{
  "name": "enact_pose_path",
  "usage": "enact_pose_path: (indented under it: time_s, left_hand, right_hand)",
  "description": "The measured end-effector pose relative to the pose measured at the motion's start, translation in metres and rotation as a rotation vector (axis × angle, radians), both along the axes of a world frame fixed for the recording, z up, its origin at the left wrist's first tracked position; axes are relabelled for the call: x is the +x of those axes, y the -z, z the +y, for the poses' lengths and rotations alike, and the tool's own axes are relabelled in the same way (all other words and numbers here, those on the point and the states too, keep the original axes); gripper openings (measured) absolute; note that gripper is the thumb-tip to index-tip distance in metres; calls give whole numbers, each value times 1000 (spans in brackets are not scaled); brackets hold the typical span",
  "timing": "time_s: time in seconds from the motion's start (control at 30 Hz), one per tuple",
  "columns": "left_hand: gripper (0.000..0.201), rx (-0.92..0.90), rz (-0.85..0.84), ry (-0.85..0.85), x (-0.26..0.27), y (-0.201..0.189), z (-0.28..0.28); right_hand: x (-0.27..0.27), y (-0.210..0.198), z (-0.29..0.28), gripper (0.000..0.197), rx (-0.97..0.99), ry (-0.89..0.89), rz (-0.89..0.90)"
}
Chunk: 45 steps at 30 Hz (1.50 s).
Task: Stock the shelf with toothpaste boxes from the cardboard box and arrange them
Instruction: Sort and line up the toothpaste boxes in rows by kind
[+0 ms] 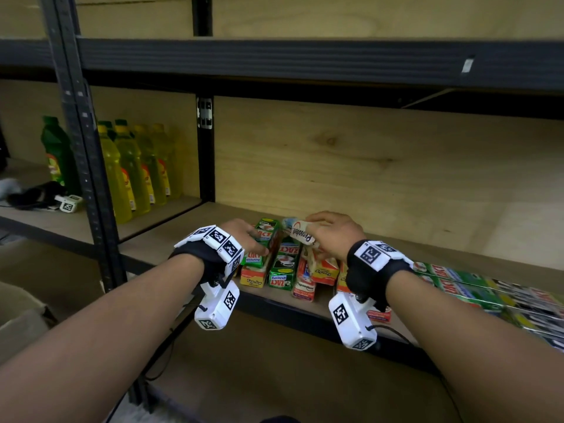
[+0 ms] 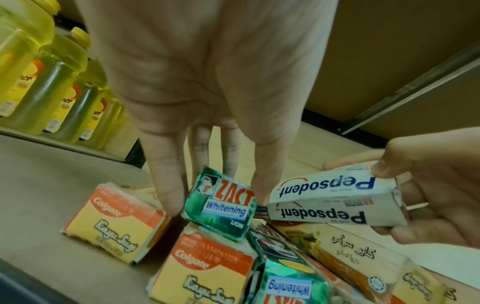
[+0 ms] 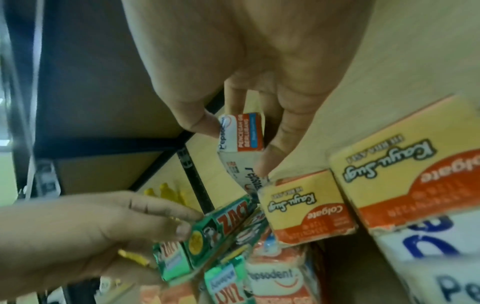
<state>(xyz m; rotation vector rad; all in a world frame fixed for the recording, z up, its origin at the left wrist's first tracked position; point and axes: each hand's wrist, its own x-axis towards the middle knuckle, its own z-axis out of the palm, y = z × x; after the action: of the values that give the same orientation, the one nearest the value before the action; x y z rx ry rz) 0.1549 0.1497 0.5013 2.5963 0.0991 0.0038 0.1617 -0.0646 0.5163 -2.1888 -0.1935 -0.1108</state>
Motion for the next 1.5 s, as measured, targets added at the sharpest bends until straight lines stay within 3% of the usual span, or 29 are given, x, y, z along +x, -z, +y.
enact_pose_path:
  time_s: [0.1, 0.27, 0.43, 0.63, 0.9, 1.0, 1.13, 1.27, 1.5]
  left_hand:
    - [57, 5, -41, -35, -5, -1, -5]
    - [49, -2, -83, -93, -10, -1, -23]
    - [46, 39, -80, -105, -14, -4, -45]
    - [48, 84, -65, -112, -12, -2, -60]
    - [51, 99, -25, -103, 0, 2, -66]
    - [51, 73, -24, -89, 2, 4, -60]
    - [51, 69, -37, -81, 4, 8, -58]
    - [51, 68, -39, -62, 8, 8, -56]
    - [59, 77, -36, -61, 11, 10, -53]
  right_hand:
    - [-3, -3, -13, 22, 230, 50, 60]
    - [-17, -9, -44, 34, 412, 87, 78]
    - [-35, -16, -78, 18, 595, 89, 80]
    - [-52, -13, -115, 13, 614, 228, 31]
    - [-57, 14, -116, 7, 702, 350, 24]
    - [-55, 25, -114, 25, 759, 420, 28]
    - [-55, 37, -109, 47, 737, 378, 135]
    - [-54, 48, -102, 38, 627, 264, 227]
    - [-51, 43, -94, 29, 80, 195, 125]
